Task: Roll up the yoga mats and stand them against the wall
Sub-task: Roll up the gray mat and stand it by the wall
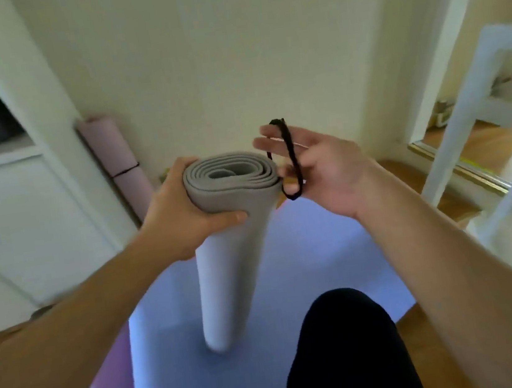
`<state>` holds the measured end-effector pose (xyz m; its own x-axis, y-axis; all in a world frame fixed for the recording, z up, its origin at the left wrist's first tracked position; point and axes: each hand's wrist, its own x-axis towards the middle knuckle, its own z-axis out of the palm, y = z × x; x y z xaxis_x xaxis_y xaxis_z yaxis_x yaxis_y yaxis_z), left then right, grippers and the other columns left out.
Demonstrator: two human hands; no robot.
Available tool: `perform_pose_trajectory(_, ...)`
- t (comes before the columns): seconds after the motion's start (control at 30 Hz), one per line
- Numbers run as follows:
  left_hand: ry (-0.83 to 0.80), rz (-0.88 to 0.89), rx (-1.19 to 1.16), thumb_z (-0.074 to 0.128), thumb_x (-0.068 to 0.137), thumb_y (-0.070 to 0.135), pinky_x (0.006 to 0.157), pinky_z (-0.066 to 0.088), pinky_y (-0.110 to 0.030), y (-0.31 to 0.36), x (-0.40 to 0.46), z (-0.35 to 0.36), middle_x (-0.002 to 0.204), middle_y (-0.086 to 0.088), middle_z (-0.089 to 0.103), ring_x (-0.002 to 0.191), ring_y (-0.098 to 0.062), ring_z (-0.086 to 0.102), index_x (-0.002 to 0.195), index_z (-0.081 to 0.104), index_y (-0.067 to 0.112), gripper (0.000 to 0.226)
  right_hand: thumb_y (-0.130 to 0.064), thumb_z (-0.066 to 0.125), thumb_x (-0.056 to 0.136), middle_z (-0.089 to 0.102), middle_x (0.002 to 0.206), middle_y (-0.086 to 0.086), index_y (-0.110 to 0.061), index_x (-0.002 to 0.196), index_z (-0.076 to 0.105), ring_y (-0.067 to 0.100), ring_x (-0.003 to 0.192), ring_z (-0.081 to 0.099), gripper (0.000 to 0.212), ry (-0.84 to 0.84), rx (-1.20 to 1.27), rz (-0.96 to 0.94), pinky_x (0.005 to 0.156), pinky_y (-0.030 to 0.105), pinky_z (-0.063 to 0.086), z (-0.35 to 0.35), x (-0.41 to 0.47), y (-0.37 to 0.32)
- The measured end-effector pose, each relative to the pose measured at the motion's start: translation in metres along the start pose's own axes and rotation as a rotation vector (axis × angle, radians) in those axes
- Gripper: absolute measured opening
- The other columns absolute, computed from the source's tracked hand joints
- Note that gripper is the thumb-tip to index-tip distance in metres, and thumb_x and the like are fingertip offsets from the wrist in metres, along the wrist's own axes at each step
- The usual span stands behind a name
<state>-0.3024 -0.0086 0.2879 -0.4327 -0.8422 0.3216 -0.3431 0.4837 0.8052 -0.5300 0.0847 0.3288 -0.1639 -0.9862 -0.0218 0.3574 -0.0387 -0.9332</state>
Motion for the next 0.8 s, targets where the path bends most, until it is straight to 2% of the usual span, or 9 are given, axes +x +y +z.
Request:
perform_pose_trajectory(0.07, 0.101, -0.011, -0.044, 0.103, 0.040, 0.049, 0.099, 0.057, -0.050, -0.004, -0.022, -0.030, 0.117, 0.014, 0.074, 0.112, -0.012, 0.070, 0.125, 0.054, 0.038, 0.098, 0.016, 0.050, 0.096, 0.077, 0.124, 0.004, -0.018, 0.133, 0.070, 0.015, 0.062, 0.057, 0.054, -0.002, -0.184, -0.039, 0.047, 0.027, 0.034, 0.042, 0.003, -0.004)
perform_pose_trajectory(0.17, 0.199, -0.049, -0.084, 0.106, 0.045, 0.037, 0.099, 0.058, -0.046, -0.011, -0.057, -0.060, 0.119, 0.019, 0.073, 0.111, -0.005, 0.070, 0.127, 0.055, 0.042, 0.097, -0.015, 0.086, 0.087, 0.076, 0.119, -0.008, -0.031, 0.130, 0.072, 0.013, 0.079, 0.074, 0.047, -0.033, -0.558, -0.062, 0.047, 0.027, 0.049, 0.091, 0.003, -0.003)
perform_pose_trajectory(0.23, 0.259, -0.076, -0.108, 0.106, 0.048, 0.031, 0.096, 0.059, -0.047, -0.020, -0.074, -0.072, 0.117, 0.019, 0.073, 0.109, -0.005, 0.070, 0.124, 0.055, 0.041, 0.092, -0.045, 0.095, 0.069, 0.073, 0.120, -0.013, -0.037, 0.120, 0.074, 0.013, 0.096, 0.075, 0.056, -0.073, -0.864, -0.093, 0.065, 0.033, 0.061, 0.117, 0.003, -0.002)
perform_pose_trajectory(0.3, 0.297, -0.079, -0.140, 0.105, 0.048, 0.036, 0.094, 0.060, -0.050, -0.025, -0.085, -0.079, 0.117, 0.015, 0.074, 0.110, -0.010, 0.071, 0.124, 0.055, 0.039, 0.092, -0.068, 0.084, 0.051, 0.071, 0.113, -0.019, -0.041, 0.107, 0.073, 0.009, 0.102, 0.071, 0.064, -0.160, -1.239, -0.153, 0.085, 0.037, 0.061, 0.140, 0.001, -0.003)
perform_pose_trajectory(0.4, 0.316, -0.095, -0.193, 0.104, 0.048, 0.040, 0.089, 0.062, -0.042, -0.027, -0.092, -0.081, 0.113, 0.017, 0.074, 0.105, -0.008, 0.072, 0.122, 0.054, 0.042, 0.089, -0.059, 0.089, 0.057, 0.069, 0.102, -0.019, -0.040, 0.106, 0.065, 0.009, 0.096, 0.068, 0.057, -0.336, -1.501, -0.112, 0.079, 0.035, 0.060, 0.167, -0.001, -0.004)
perform_pose_trajectory(0.5, 0.322, -0.125, -0.214, 0.102, 0.047, 0.043, 0.082, 0.061, -0.032, -0.027, -0.095, -0.077, 0.108, 0.022, 0.073, 0.099, -0.003, 0.072, 0.119, 0.052, 0.048, 0.087, -0.050, 0.094, 0.062, 0.067, 0.110, -0.016, -0.039, 0.116, 0.062, 0.011, 0.098, 0.068, 0.063, -0.410, -1.565, -0.081, 0.079, 0.038, 0.064, 0.182, 0.001, 0.001)
perform_pose_trajectory(0.57, 0.323, -0.152, -0.223, 0.103, 0.048, 0.042, 0.081, 0.062, -0.031, -0.029, -0.095, -0.071, 0.109, 0.023, 0.072, 0.100, -0.001, 0.071, 0.123, 0.052, 0.046, 0.091, -0.048, 0.095, 0.063, 0.061, 0.137, -0.014, -0.040, 0.137, 0.056, 0.012, 0.116, 0.064, 0.085, -0.431, -1.673, -0.090, 0.087, 0.035, 0.061, 0.187, 0.004, 0.006)
perform_pose_trajectory(0.63, 0.303, -0.165, -0.229, 0.105, 0.050, 0.037, 0.079, 0.061, -0.026, -0.032, -0.094, -0.062, 0.110, 0.024, 0.072, 0.101, 0.000, 0.070, 0.125, 0.051, 0.044, 0.092, -0.043, 0.096, 0.061, 0.043, 0.159, -0.016, -0.040, 0.162, 0.033, 0.012, 0.139, 0.051, 0.119, -0.461, -1.740, -0.074, 0.100, 0.035, 0.056, 0.188, 0.008, 0.009)
perform_pose_trajectory(0.8, 0.087, -0.198, -0.226, 0.104, 0.056, 0.033, 0.077, 0.059, -0.023, -0.049, -0.105, -0.040, 0.115, 0.029, 0.068, 0.105, 0.003, 0.067, 0.131, 0.046, 0.046, 0.096, -0.042, 0.090, 0.055, 0.051, 0.147, -0.016, -0.047, 0.161, 0.034, 0.011, 0.128, 0.056, 0.119, -0.523, -1.788, 0.021, 0.096, 0.032, 0.058, 0.170, 0.013, 0.036)
